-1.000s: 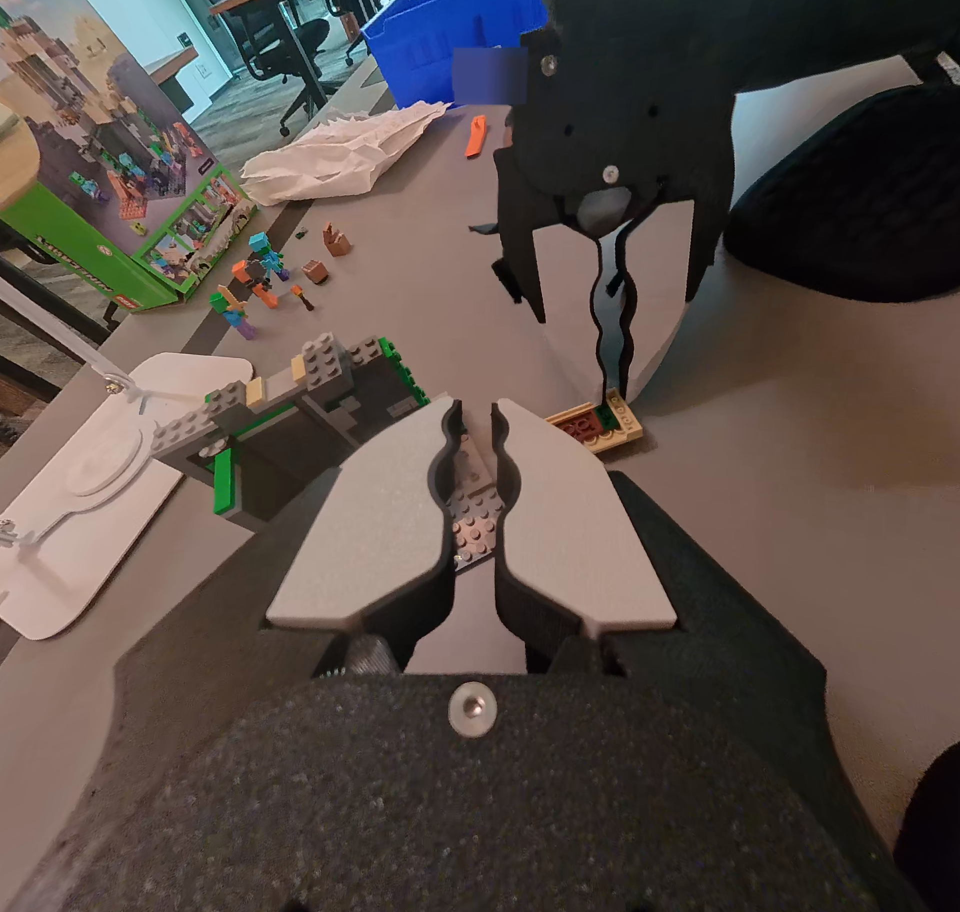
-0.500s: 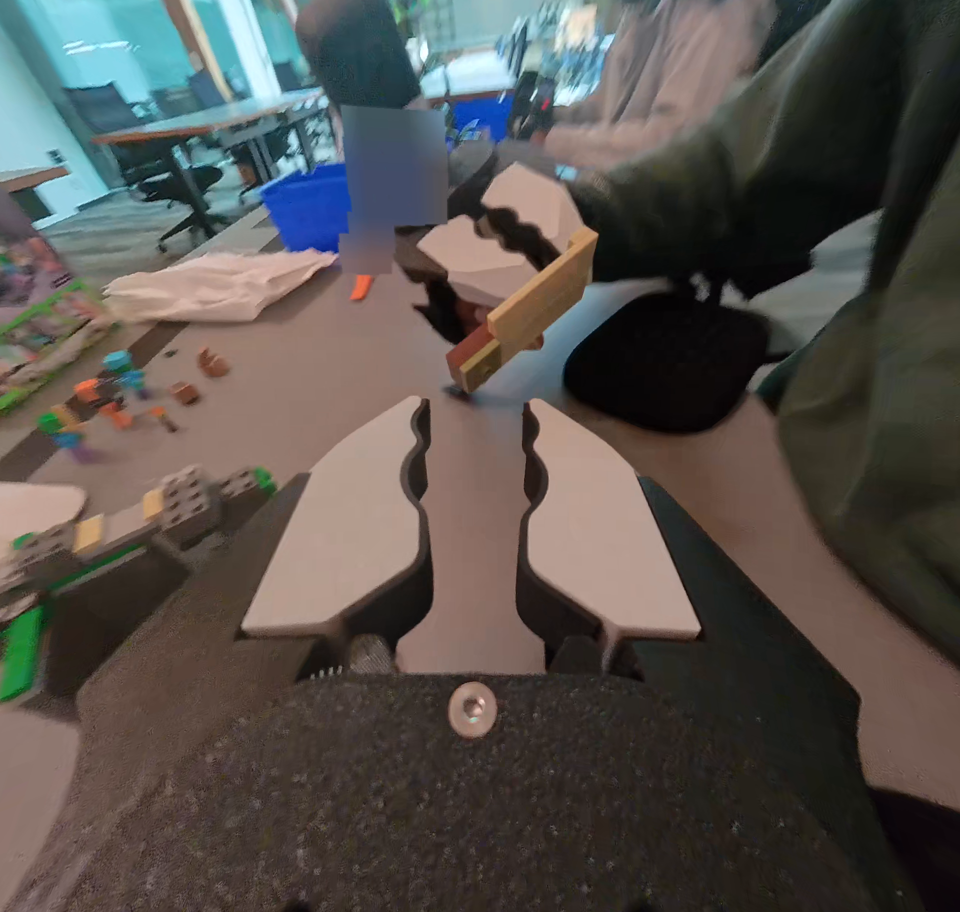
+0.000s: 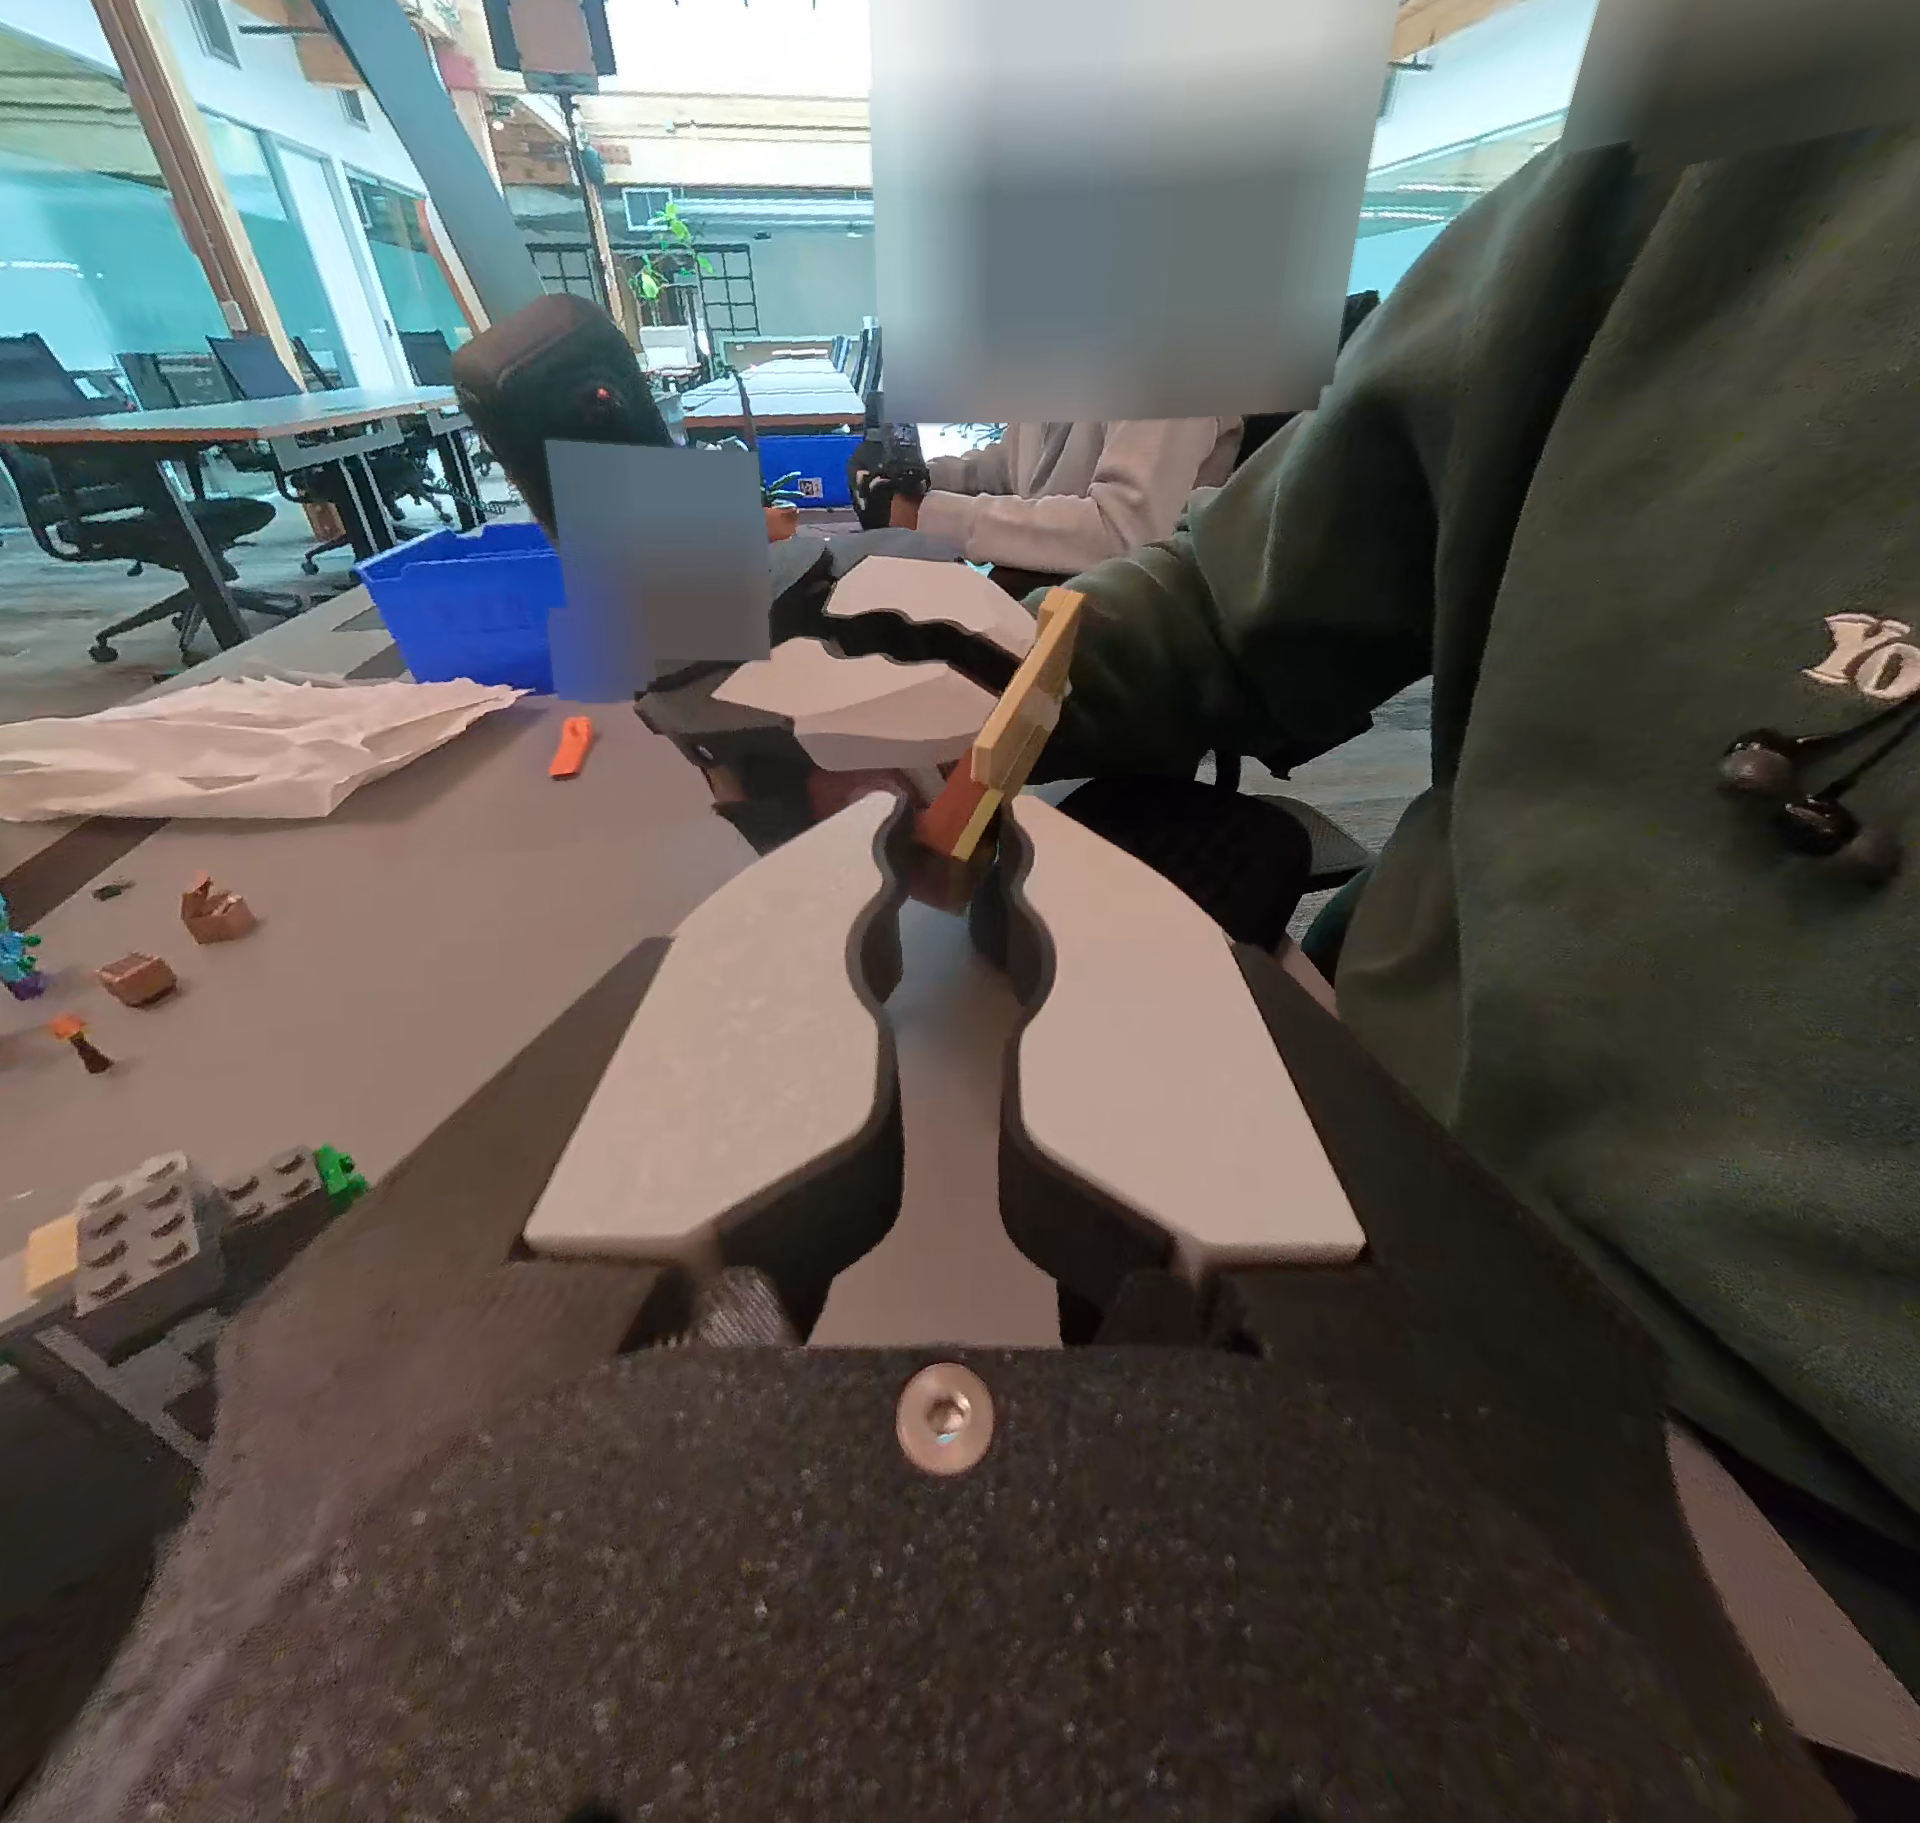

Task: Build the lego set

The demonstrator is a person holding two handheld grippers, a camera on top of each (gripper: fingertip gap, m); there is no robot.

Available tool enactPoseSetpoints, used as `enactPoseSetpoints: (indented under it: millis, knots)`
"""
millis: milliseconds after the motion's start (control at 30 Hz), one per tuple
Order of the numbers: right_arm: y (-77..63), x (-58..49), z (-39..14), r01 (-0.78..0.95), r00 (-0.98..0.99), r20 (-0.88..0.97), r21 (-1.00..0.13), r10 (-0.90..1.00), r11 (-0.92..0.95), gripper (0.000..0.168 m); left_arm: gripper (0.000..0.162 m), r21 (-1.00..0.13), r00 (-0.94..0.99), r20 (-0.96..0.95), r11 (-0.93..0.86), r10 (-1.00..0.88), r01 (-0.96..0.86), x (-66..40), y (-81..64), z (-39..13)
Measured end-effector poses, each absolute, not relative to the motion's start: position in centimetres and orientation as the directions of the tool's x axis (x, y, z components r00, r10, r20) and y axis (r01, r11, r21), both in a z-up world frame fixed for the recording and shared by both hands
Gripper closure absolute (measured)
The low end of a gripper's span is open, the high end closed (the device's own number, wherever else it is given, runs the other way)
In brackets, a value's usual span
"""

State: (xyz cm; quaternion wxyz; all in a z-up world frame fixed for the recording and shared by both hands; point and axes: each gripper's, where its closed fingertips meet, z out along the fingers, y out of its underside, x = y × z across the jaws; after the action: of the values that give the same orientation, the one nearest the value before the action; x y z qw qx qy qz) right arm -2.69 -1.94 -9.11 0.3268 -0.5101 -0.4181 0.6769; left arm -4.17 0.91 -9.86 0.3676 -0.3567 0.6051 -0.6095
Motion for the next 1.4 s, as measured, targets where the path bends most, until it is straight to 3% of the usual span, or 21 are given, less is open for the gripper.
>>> enactPoseSetpoints:
  millis: [267,500,667,733,800,933,1100,1267,1400]
  knots:
    - [1.0,-1.6,-9.7,0.017,0.013,-0.322,-0.947,0.947,-0.322,0.152,0.148,-0.998,-0.407,0.052,-0.037,-0.912,-0.045,-4.4,3.3,-10.7]
    - [2.7,-1.8,-12.5,0.379,0.289,-0.167,-0.884,0.943,-0.273,0.132,0.148,-0.970,-0.315,0.022,0.056,-0.949,-0.235,-4.2,5.3,-14.4]
    - [4.0,-2.8,-15.5,0.589,0.408,-0.043,-0.751,0.912,-0.299,0.136,0.148,-0.917,-0.298,-0.043,0.156,-0.953,-0.366,-3.8,5.2,-16.9]
    - [4.1,-3.1,-17.0,0.657,0.411,-0.002,-0.693,0.912,-0.297,0.152,0.148,-0.902,-0.298,-0.064,0.183,-0.952,-0.390,-3.6,5.0,-17.4]
    - [4.5,-3.0,-18.0,0.696,0.425,0.050,-0.657,0.904,-0.291,0.156,0.148,-0.891,-0.293,-0.080,0.201,-0.953,-0.408,-3.6,5.1,-17.7]
    - [5.5,-2.7,-16.9,0.584,0.499,0.024,-0.748,0.866,-0.316,0.163,0.145,-0.929,-0.250,-0.086,0.169,-0.964,-0.329,-3.4,5.8,-16.5]
    - [6.0,-2.8,-12.3,0.191,0.539,-0.130,-0.943,0.832,-0.271,0.163,0.133,-0.978,-0.233,0.019,0.031,-0.972,-0.208,-3.6,6.5,-14.3]
    - [5.6,-3.9,-10.2,-0.036,0.505,-0.172,-0.983,0.846,-0.179,0.163,0.138,-0.993,-0.341,0.114,-0.093,-0.933,-0.079,-3.5,4.6,-11.7]
    - [5.1,-4.6,-9.4,-0.095,0.477,-0.160,-0.987,0.864,-0.130,0.163,0.155,-0.996,-0.360,0.094,-0.086,-0.928,-0.038,-3.7,4.2,-10.8]
